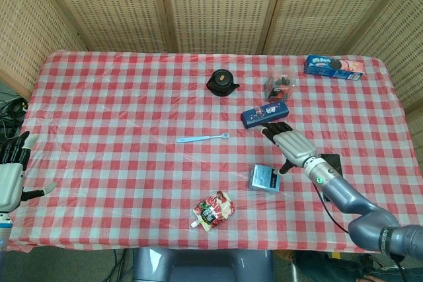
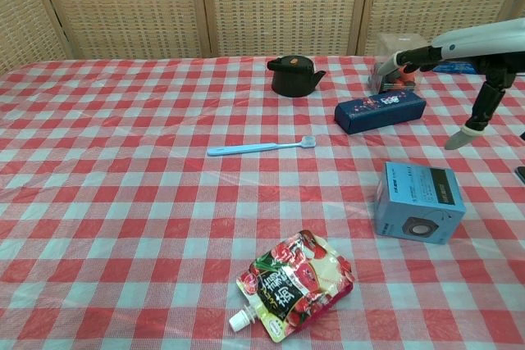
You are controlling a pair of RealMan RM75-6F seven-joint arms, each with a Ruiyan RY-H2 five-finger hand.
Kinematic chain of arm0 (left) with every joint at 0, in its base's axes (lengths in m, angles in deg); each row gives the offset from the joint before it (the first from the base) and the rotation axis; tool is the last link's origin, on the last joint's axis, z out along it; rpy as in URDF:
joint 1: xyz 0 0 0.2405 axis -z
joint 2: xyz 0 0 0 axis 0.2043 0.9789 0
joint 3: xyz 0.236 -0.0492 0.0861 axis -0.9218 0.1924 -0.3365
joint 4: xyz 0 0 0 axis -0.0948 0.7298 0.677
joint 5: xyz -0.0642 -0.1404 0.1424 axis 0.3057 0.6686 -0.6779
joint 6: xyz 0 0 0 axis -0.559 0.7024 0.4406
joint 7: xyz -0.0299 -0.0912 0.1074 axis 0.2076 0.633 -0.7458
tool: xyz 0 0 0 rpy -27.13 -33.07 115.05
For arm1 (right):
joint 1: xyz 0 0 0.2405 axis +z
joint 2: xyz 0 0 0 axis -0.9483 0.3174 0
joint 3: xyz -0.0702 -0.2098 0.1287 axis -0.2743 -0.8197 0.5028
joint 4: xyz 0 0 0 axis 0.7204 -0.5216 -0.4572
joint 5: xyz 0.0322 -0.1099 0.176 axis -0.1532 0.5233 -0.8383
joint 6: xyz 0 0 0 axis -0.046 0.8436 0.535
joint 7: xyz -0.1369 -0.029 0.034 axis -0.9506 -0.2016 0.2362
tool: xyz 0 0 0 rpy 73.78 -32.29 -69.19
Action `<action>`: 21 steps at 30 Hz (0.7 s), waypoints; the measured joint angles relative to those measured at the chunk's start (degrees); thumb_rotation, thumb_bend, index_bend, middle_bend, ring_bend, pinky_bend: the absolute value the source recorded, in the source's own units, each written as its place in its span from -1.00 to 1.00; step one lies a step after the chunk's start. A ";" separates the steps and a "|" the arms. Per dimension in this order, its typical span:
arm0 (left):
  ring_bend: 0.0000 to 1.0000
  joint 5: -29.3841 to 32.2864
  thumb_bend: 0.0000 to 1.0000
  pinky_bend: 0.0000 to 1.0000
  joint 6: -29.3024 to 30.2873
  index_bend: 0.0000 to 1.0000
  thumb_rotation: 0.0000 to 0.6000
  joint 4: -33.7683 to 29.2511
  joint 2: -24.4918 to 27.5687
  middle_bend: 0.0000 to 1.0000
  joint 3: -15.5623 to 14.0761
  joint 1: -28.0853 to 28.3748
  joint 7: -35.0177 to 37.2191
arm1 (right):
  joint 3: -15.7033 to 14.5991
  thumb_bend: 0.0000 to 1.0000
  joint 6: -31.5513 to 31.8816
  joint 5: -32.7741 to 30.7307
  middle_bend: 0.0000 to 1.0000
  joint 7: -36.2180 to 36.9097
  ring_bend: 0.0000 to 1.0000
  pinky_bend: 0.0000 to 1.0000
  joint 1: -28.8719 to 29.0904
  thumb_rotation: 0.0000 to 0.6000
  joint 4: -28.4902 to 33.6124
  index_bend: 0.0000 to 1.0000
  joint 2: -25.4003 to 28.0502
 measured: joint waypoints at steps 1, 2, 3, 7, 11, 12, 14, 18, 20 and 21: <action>-1.00 -0.13 -1.00 -1.00 0.11 -1.00 1.00 -0.04 0.05 -1.00 -0.02 -0.04 0.10 | -0.37 -0.83 1.37 0.79 -0.92 -0.73 -1.00 -1.00 -0.63 1.00 0.62 -0.75 0.04; -1.00 -0.24 -1.00 -1.00 0.17 -1.00 1.00 -0.05 0.10 -1.00 -0.05 -0.07 0.18 | -1.01 -0.84 3.21 1.80 -0.91 -1.93 -1.00 -1.00 -1.53 1.00 1.48 -0.74 0.02; -1.00 -0.31 -1.00 -1.00 0.14 -1.00 1.00 -0.04 0.14 -1.00 -0.12 -0.09 0.26 | -1.60 -0.84 4.52 2.48 -0.90 -3.00 -1.00 -1.00 -2.20 1.00 2.13 -0.74 -0.05; -1.00 -0.54 -1.00 -1.00 0.00 -1.00 1.00 0.01 0.29 -1.00 -0.25 -0.09 0.58 | -4.56 -0.84 9.01 4.93 -0.89 -8.62 -1.00 -1.00 -4.92 1.00 4.60 -0.74 -1.04; -1.00 -1.07 -1.00 -1.00 0.52 -1.00 1.00 -0.11 0.49 -1.00 -0.34 -0.32 0.97 | -7.52 -0.83 12.53 6.69 -0.89 -14.45 -1.00 -1.00 -7.55 1.00 6.10 -0.75 -4.06; -1.00 -1.19 -1.00 -1.00 0.69 -1.00 1.00 -0.14 0.58 -1.00 -0.40 -0.44 1.14 | -7.96 -0.84 12.99 7.05 -0.90 -15.25 -1.00 -0.99 -7.95 1.00 6.11 -0.75 -4.95; -1.00 -1.31 -1.00 -1.00 0.85 -1.00 1.00 -0.12 0.69 -1.00 -0.46 -0.59 1.43 | -8.61 -0.84 14.03 7.84 -0.90 -16.43 -1.00 -0.93 -8.81 1.00 5.55 -0.73 -7.13; -1.00 -1.50 -1.00 -1.00 1.16 -1.00 1.00 -0.01 0.89 -1.00 -0.47 -0.80 2.03 | -9.17 -0.84 17.26 10.10 -0.87 -17.52 -1.00 -0.83 -10.28 1.00 2.18 -0.70 -11.30; -1.00 -1.48 -1.00 -1.00 1.17 -1.00 1.00 0.05 0.97 -1.00 -0.43 -0.83 2.25 | -9.27 -0.84 18.93 11.41 -0.85 -17.77 -1.00 -0.82 -10.97 1.00 -0.43 -0.71 -13.45; -1.00 -1.49 -1.00 -1.00 1.14 -1.00 1.00 0.07 1.01 -1.00 -0.41 -0.83 2.34 | -9.26 -0.84 19.53 11.85 -0.85 -17.78 -0.99 -0.81 -11.24 1.00 -1.53 -0.71 -14.34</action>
